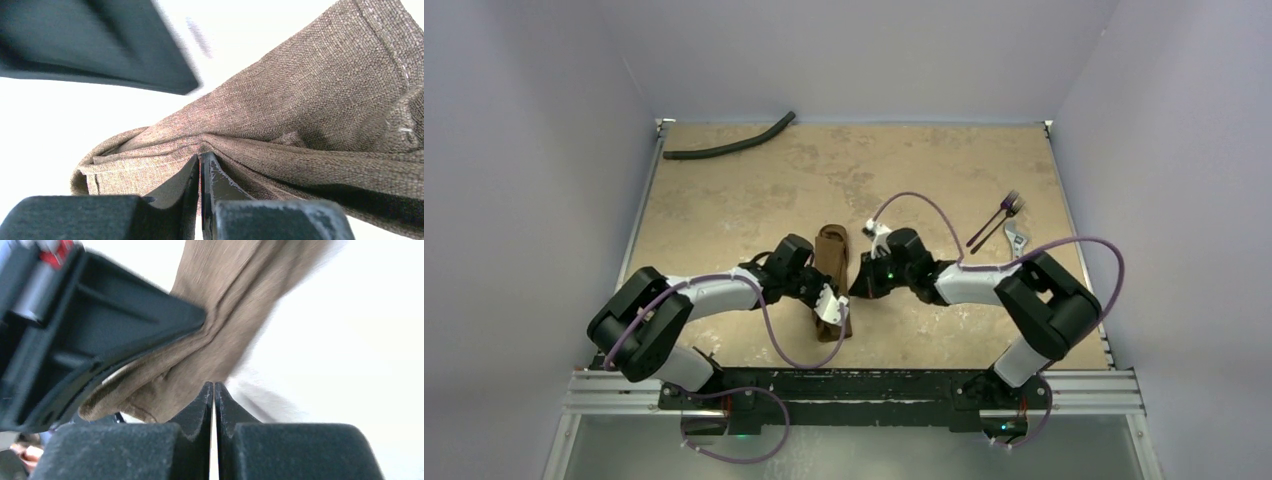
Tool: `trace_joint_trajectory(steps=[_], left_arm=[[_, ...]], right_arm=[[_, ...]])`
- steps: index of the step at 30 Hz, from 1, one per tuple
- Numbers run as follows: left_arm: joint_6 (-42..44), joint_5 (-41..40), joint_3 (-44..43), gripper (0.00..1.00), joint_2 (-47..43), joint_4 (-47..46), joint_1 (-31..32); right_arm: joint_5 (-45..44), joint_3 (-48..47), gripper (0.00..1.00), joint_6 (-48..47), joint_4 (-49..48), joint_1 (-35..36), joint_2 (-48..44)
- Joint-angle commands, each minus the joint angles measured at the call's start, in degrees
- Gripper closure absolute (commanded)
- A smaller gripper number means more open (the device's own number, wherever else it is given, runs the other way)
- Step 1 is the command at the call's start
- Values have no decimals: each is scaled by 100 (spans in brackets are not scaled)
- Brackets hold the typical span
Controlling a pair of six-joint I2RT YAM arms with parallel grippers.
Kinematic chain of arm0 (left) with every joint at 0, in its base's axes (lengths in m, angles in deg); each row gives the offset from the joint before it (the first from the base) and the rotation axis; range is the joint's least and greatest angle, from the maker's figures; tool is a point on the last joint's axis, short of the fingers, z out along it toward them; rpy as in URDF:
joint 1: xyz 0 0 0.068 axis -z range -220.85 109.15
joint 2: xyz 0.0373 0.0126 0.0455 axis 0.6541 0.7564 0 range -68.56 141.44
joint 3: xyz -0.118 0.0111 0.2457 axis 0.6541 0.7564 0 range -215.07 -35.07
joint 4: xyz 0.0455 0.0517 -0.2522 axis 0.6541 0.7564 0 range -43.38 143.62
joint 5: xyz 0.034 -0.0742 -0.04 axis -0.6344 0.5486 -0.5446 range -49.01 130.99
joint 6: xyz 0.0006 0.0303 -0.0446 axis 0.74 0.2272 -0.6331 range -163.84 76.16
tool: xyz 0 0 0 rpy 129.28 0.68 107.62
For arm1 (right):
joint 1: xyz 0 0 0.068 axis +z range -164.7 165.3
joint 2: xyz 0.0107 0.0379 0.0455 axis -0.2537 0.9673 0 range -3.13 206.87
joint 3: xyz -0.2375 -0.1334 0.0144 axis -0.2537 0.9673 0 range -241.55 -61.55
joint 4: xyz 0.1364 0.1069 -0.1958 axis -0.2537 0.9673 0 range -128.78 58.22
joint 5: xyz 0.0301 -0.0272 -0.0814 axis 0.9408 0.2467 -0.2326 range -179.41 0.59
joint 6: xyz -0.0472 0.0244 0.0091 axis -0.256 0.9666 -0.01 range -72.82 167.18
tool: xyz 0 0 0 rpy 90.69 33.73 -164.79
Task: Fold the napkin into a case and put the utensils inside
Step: Pick up the utensils from the corner of the board.
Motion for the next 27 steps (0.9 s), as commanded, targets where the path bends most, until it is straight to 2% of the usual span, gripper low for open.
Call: trace_joint_trajectory(steps=[1, 3, 8, 12, 17, 20, 22, 27], left_arm=[[-70, 272, 271, 95, -127, 183, 60], [4, 260, 328, 95, -117, 156, 95], [100, 181, 461, 95, -129, 62, 217], [238, 117, 554, 95, -117, 75, 280], [281, 24, 563, 95, -73, 103, 321], [230, -54, 593, 95, -69, 18, 343], [131, -93, 593, 95, -68, 12, 365], [-254, -389, 403, 94, -180, -211, 375]], right_arm=[[-16, -144, 89, 26, 354, -669, -678], [-59, -226, 86, 126, 293, -798, -711], [358, -630, 95, 322, -239, -827, -89], [527, -1038, 96, 429, -520, -820, 379], [589, -1295, 93, 579, -662, -824, 339], [631, -1369, 97, 754, -924, -807, 657], [498, -1376, 100, 748, -956, -802, 912], [2, -1420, 100, 597, -584, -802, 1538]])
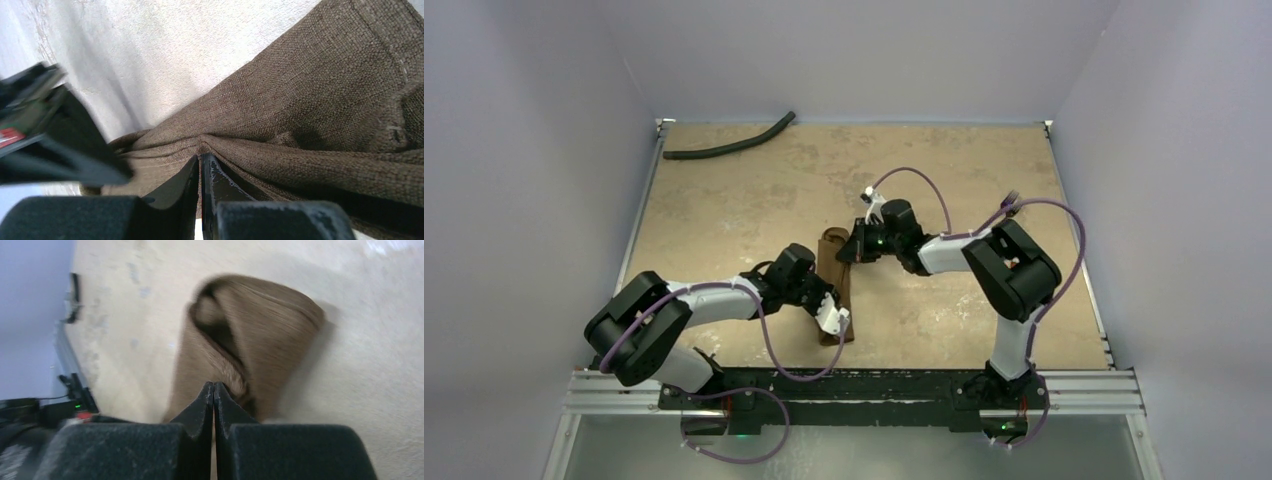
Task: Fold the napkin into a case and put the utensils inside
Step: Pick up the utensils from the corner of the board, then pass from the right arm to the left
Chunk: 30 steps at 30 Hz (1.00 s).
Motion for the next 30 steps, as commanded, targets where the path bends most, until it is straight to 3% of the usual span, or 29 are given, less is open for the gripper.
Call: trace_joint_trajectory(steps=[1, 6, 10, 12, 16, 22, 30], left_arm=[[-610, -283, -96, 94, -69, 289, 61], [-1819, -583, -789, 86, -278, 934, -18], [-3165, -52, -1749, 80, -256, 1365, -793], [-3434, -28, -1900, 79, -160, 1046, -1086], [-2597, 72, -1714, 80, 148, 266, -1134], [-1068, 403, -1517, 77, 616, 101, -962], [-615, 136, -1195, 77, 912, -674, -827]], right_arm=[[-445, -6, 100, 2, 159, 35, 481], [-476, 156, 100, 28, -101, 65, 622], [-556, 173, 100, -70, -126, 160, 608], [-571, 225, 100, -71, -234, 187, 590], [-678, 302, 100, -44, -339, 279, 531], [-907, 525, 100, 13, -515, 386, 362], [-909, 666, 100, 81, -813, 419, 261]])
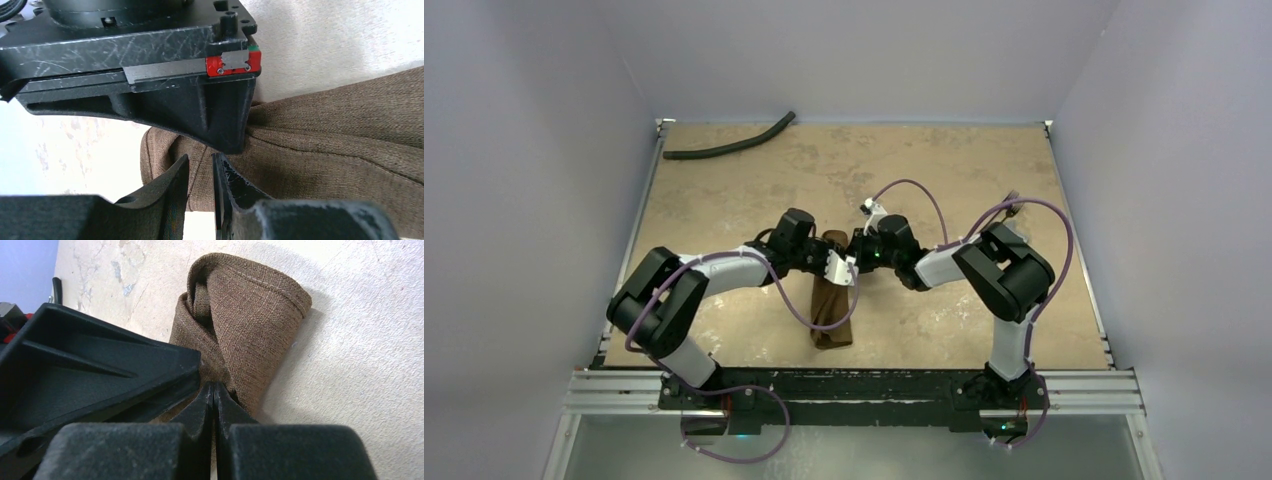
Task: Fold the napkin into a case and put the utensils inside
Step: Pass from the right arm to the left
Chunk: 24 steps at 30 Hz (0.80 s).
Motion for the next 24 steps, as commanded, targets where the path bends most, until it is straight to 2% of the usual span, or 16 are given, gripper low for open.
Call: trace_joint_trajectory(steps=[1, 10, 17, 20, 23, 24], left_arm=[[365, -4, 185, 77, 77, -906, -3], [347, -52, 239, 78, 70, -1222, 0], [790, -56, 191, 76, 437, -1055, -5], [918, -141, 115, 84, 591, -1044, -11], [848, -239, 5, 100, 686, -1037, -30], [814, -282, -18, 100, 688, -1039, -39]], right_arm=[[-108, 97, 100, -28, 89, 65, -47], [61, 89, 100, 23, -57, 83, 116], [126, 107, 100, 23, -115, 85, 102], [217, 111, 100, -1, -138, 83, 87], [401, 138, 100, -20, -129, 87, 84], [446, 156, 100, -19, -139, 86, 71]])
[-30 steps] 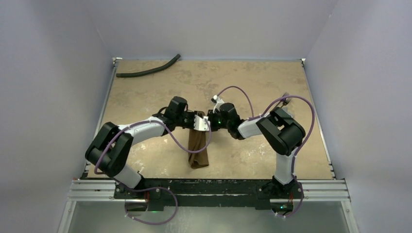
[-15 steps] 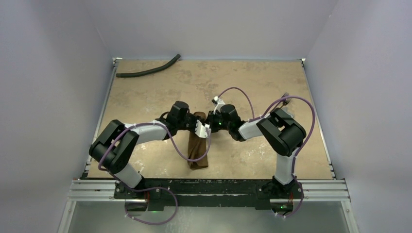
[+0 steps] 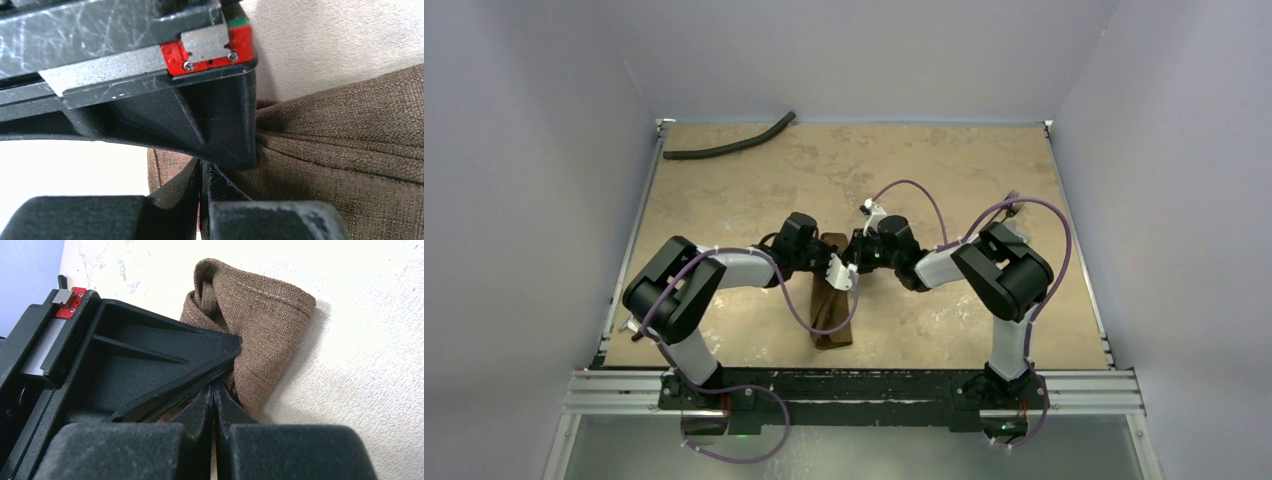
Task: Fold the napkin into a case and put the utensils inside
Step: Pass from the right arm to the left
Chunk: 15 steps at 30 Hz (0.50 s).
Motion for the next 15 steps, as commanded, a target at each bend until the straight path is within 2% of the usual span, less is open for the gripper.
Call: trace_joint_trajectory(steps=[1, 6, 10, 15], left_arm=[[21, -120, -240, 100, 104, -43, -39], [-215, -309, -373, 100, 47, 74, -83], [-173, -71, -547, 100, -64, 1078, -170], [-310, 203, -821, 100, -439, 2456, -209]], right_arm=[[375, 141, 100, -62, 25, 67, 3], [617, 101, 100, -223, 162, -18, -19], [884, 14, 100, -415, 281, -142, -18], [1022, -375, 100, -827, 1009, -215, 189]])
